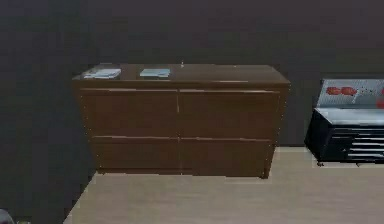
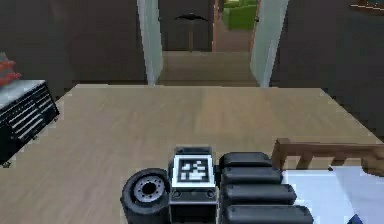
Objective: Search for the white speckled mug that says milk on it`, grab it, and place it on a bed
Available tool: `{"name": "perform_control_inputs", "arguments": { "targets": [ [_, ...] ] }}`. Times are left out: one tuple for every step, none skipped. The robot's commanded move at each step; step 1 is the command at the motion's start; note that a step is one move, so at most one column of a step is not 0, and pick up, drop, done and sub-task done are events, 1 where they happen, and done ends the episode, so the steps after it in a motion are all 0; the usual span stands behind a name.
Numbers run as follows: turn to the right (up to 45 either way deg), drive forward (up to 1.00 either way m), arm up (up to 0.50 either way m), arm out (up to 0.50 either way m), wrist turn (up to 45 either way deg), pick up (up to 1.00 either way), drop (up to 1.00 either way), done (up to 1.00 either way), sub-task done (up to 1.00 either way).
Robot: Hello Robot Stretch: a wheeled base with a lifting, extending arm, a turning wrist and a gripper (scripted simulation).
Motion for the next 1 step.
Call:
{"name": "perform_control_inputs", "arguments": {
  "targets": [
    [-45.0, 0.00, 0.00, 0.00, 0.0, 0.00, 0.00, 0.00, 0.00]
  ]
}}
